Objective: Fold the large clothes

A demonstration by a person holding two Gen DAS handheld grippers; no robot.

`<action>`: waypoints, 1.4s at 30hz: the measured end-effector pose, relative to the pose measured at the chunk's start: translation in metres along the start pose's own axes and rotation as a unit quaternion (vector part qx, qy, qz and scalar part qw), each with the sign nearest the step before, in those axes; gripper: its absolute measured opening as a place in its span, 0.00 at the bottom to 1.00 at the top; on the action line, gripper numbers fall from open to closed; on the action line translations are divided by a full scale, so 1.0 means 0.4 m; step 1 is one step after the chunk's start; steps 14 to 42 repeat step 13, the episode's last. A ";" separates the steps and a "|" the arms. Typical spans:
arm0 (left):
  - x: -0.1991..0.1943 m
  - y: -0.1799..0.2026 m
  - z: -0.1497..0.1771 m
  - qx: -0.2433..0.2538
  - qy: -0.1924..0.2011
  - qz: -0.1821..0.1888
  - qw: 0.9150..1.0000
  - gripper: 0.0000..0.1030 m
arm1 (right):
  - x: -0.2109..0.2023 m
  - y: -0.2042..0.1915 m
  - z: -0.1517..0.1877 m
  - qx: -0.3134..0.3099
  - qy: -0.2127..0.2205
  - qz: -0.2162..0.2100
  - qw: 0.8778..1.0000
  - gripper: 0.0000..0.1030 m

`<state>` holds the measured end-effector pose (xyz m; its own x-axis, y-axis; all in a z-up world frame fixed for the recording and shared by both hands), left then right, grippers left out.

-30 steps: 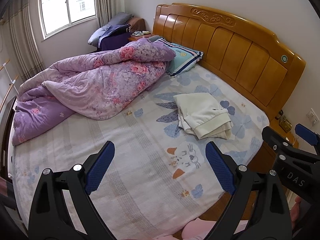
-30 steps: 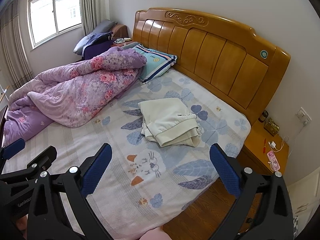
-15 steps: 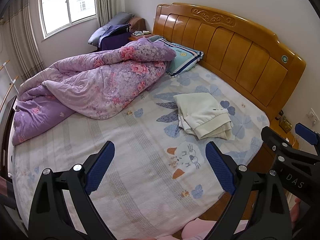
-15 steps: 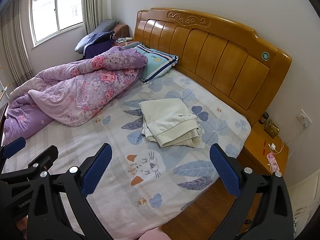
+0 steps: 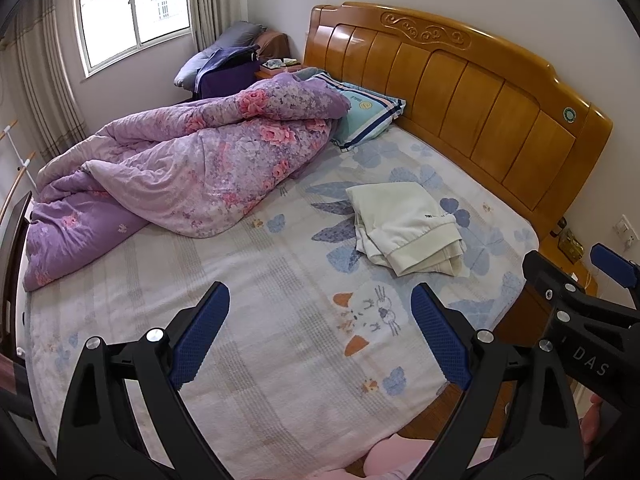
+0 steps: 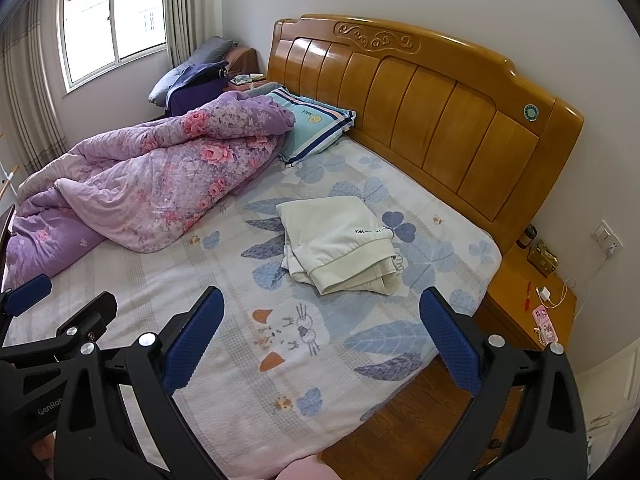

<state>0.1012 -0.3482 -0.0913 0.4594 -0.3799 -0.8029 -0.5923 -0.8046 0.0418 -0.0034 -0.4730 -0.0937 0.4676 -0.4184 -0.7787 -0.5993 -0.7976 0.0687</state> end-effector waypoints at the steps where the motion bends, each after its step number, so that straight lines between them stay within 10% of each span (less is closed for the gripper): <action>1: 0.000 -0.003 0.000 0.000 0.001 0.002 1.000 0.90 | 0.002 0.003 -0.001 0.000 -0.001 -0.001 1.000 0.92; 42: 0.006 -0.010 0.004 0.003 -0.004 0.010 1.000 0.90 | 0.025 -0.002 -0.017 -0.013 -0.002 -0.002 1.000 0.92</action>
Point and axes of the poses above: each gripper's, at about its wrist camera, not at the fingertips, and x roughly the way its jaws point, y to its right, z to its underside, the point moved 8 cm from there along x, roughly the way its jaws point, and after that the axes turned 2 degrees about -y, right-handed, at the moved point
